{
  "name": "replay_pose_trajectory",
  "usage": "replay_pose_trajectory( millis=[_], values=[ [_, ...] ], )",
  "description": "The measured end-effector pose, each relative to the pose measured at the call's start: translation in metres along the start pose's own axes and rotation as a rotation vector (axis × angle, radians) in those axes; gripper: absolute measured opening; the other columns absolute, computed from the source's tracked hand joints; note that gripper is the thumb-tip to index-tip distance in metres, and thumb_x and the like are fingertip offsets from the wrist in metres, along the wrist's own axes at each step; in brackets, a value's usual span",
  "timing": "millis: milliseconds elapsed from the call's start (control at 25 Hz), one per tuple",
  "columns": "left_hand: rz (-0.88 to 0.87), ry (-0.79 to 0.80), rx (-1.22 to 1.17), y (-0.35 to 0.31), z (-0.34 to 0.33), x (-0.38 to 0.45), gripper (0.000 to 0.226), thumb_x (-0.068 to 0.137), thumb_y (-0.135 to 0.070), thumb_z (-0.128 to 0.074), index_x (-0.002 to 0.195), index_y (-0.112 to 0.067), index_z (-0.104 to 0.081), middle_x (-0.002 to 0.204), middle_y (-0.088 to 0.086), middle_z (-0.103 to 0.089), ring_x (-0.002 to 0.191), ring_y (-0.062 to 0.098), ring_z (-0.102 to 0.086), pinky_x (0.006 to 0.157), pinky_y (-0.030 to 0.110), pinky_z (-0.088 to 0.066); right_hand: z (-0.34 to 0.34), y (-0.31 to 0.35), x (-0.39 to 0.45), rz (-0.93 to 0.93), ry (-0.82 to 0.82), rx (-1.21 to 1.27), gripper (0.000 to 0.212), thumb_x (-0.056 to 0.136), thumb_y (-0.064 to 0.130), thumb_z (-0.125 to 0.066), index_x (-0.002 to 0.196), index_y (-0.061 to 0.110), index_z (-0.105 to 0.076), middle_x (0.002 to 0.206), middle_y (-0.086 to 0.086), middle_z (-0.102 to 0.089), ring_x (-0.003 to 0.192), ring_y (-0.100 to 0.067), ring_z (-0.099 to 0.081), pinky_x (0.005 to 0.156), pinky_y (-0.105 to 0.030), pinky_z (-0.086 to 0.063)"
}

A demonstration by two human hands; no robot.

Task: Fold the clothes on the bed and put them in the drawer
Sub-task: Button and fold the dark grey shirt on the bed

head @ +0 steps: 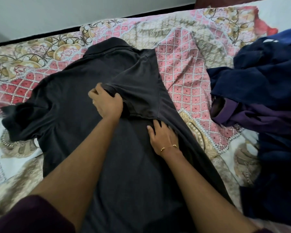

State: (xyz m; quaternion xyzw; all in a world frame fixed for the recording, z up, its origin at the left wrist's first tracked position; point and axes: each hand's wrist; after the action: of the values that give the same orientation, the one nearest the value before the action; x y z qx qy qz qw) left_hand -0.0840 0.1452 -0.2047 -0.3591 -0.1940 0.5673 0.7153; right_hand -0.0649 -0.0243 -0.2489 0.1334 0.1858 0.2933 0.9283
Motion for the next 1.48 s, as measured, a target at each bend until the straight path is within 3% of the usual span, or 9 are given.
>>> replay_pose_trajectory(
  millis=[80,160,240,320,440,600,760,1040,1480],
  values=[
    [-0.267,-0.037,0.168,0.012,-0.004,-0.036,0.031,0.089,-0.021,-0.057,0.117,-0.009,-0.051,0.125,0.010,-0.046,0.109,0.025,-0.049,0.084,0.028,-0.041,-0.009,-0.006,-0.032,-0.013,-0.036,-0.057,0.061,0.093,0.050,-0.018,0.144,0.020,-0.033,0.148,-0.009,-0.035,0.131,-0.031,-0.039,0.104,-0.044,-0.034],
    [-0.305,0.180,0.116,0.020,-0.016,-0.074,0.024,0.092,-0.027,-0.053,0.094,-0.005,-0.061,0.097,0.010,-0.065,0.087,0.025,-0.062,0.078,0.033,-0.050,-0.011,-0.016,-0.056,-0.041,-0.076,-0.072,0.061,0.088,0.047,-0.025,0.134,0.016,-0.050,0.137,-0.010,-0.051,0.118,-0.032,-0.054,0.093,-0.045,-0.046],
    [-0.040,0.445,-0.081,0.018,-0.030,-0.098,0.031,0.094,-0.029,-0.052,0.090,-0.001,-0.066,0.076,0.011,-0.067,0.068,0.025,-0.066,0.069,0.037,-0.056,-0.014,-0.023,-0.077,-0.073,-0.111,-0.108,0.056,0.088,0.045,-0.031,0.127,0.015,-0.057,0.131,-0.010,-0.056,0.112,-0.030,-0.059,0.088,-0.044,-0.050],
    [0.226,0.567,-0.362,0.007,-0.040,-0.108,0.033,0.095,-0.024,-0.054,0.108,0.005,-0.061,0.081,0.011,-0.066,0.069,0.023,-0.066,0.061,0.029,-0.056,-0.017,-0.027,-0.095,-0.055,-0.184,-0.102,0.051,0.089,0.040,-0.032,0.123,0.014,-0.060,0.129,-0.010,-0.058,0.111,-0.029,-0.059,0.087,-0.043,-0.050],
    [0.432,0.604,-0.616,-0.006,-0.051,-0.110,0.035,0.094,-0.016,-0.056,0.122,0.005,-0.050,0.106,0.015,-0.061,0.089,0.025,-0.064,0.065,0.023,-0.052,-0.016,-0.044,-0.119,-0.095,-0.404,-0.031,0.037,0.085,0.022,-0.041,0.106,0.011,-0.068,0.113,-0.011,-0.065,0.100,-0.026,-0.053,0.072,-0.041,-0.053],
    [0.518,0.496,-0.790,-0.013,-0.053,-0.110,0.004,0.096,-0.007,-0.049,0.098,-0.010,-0.050,0.095,0.007,-0.059,0.078,0.017,-0.060,0.061,0.022,-0.052,-0.011,-0.095,-0.159,-0.381,-0.537,-0.103,0.035,0.072,0.016,-0.048,0.101,0.014,-0.068,0.101,-0.008,-0.065,0.090,-0.025,-0.046,0.067,-0.039,-0.047],
    [0.294,0.370,-0.652,-0.009,-0.060,-0.109,0.011,0.098,-0.015,-0.045,0.087,-0.017,-0.044,0.085,0.000,-0.053,0.075,0.014,-0.054,0.060,0.023,-0.051,-0.018,-0.138,-0.199,-0.279,-0.608,-0.197,0.032,0.071,0.012,-0.043,0.088,0.008,-0.069,0.077,-0.009,-0.057,0.073,-0.024,-0.040,0.050,-0.035,-0.044],
    [-0.128,0.255,-0.219,-0.013,-0.048,-0.095,0.019,0.100,-0.010,-0.039,0.113,-0.004,-0.051,0.119,0.012,-0.056,0.097,0.015,-0.048,0.076,0.009,-0.031,-0.022,-0.111,-0.249,-0.083,-0.636,-0.145,0.032,0.075,0.019,-0.045,0.086,0.009,-0.074,0.064,-0.004,-0.058,0.039,-0.018,-0.049,0.035,-0.020,-0.032],
    [-0.112,0.411,-0.095,0.015,-0.026,-0.070,0.050,0.100,-0.011,-0.039,0.148,-0.011,-0.024,0.148,0.006,-0.036,0.134,0.020,-0.037,0.111,0.026,-0.028,-0.080,-0.042,-0.320,0.003,-0.453,-0.204,0.042,0.087,0.018,-0.034,0.085,0.023,-0.076,0.052,0.004,-0.057,0.032,-0.012,-0.042,0.033,-0.014,-0.030]
  ],
)
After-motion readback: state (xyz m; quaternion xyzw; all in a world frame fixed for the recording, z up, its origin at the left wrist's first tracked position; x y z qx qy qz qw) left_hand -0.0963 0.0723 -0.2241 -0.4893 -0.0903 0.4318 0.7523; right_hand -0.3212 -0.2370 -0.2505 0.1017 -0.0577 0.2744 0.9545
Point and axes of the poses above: each hand's wrist, its own x-axis towards the middle knuckle, its own z-axis out of the back of the hand, y = z × x
